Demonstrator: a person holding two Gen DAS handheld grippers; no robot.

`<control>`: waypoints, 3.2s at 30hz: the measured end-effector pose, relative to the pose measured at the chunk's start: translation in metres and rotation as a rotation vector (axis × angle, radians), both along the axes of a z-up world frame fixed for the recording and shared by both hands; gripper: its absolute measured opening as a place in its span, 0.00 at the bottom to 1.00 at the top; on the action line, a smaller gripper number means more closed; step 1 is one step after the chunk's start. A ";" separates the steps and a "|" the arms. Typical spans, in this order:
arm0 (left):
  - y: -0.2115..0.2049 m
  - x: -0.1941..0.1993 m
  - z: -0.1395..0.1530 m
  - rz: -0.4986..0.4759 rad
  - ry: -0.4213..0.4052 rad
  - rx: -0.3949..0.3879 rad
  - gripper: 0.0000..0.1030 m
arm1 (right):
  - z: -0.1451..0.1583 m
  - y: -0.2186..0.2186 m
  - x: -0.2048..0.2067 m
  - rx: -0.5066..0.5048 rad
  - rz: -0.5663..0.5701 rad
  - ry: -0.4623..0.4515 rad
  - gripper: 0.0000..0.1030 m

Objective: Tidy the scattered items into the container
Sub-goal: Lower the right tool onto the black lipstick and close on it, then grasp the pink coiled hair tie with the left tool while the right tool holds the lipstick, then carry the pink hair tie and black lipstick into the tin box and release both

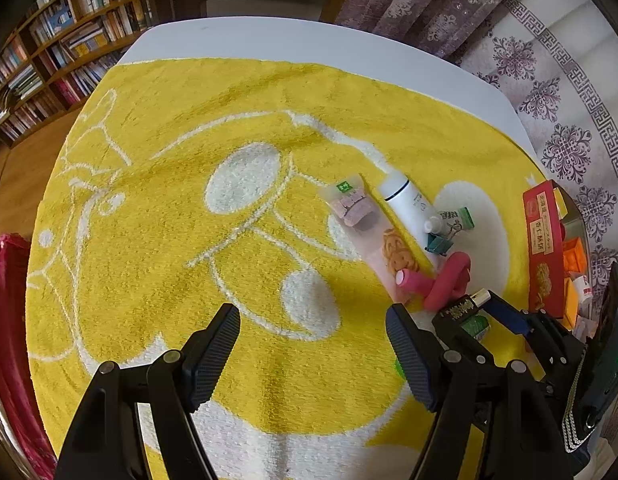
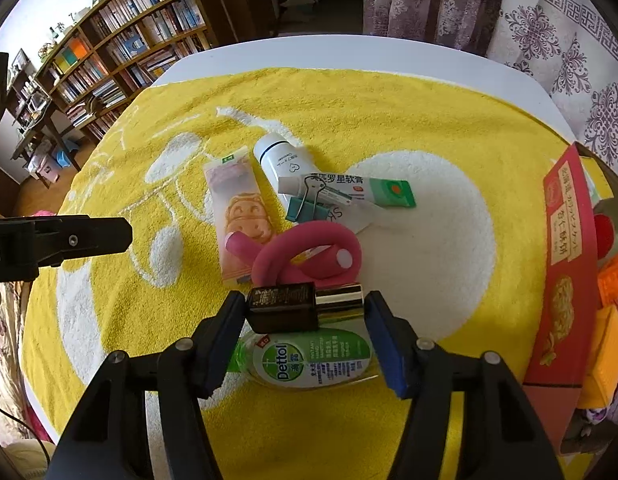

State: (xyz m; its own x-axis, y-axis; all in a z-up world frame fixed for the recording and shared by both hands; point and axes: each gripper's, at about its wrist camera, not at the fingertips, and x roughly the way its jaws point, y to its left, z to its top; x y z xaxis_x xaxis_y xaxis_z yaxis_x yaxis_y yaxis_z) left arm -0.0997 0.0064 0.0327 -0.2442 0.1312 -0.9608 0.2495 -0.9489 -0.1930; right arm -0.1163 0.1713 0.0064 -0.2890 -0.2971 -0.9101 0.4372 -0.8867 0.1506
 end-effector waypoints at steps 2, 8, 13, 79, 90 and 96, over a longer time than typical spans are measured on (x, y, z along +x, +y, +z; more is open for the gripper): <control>0.003 0.000 0.001 -0.005 0.002 -0.002 0.75 | 0.001 0.001 0.001 -0.003 -0.002 0.001 0.63; 0.016 -0.004 0.002 -0.030 0.004 -0.006 0.75 | 0.009 0.016 0.005 -0.034 -0.042 0.000 0.63; 0.038 -0.009 0.002 -0.073 0.010 -0.006 0.75 | 0.020 0.035 0.011 -0.050 -0.077 0.010 0.63; 0.186 -0.043 0.019 -0.187 0.168 -0.172 0.56 | 0.083 0.204 0.024 -0.182 -0.197 0.116 0.63; 0.236 -0.051 0.046 -0.249 0.224 -0.133 0.56 | 0.098 0.249 0.024 -0.197 -0.283 0.159 0.63; 0.266 -0.060 0.057 -0.297 0.247 -0.114 0.56 | 0.104 0.271 0.025 -0.202 -0.319 0.180 0.63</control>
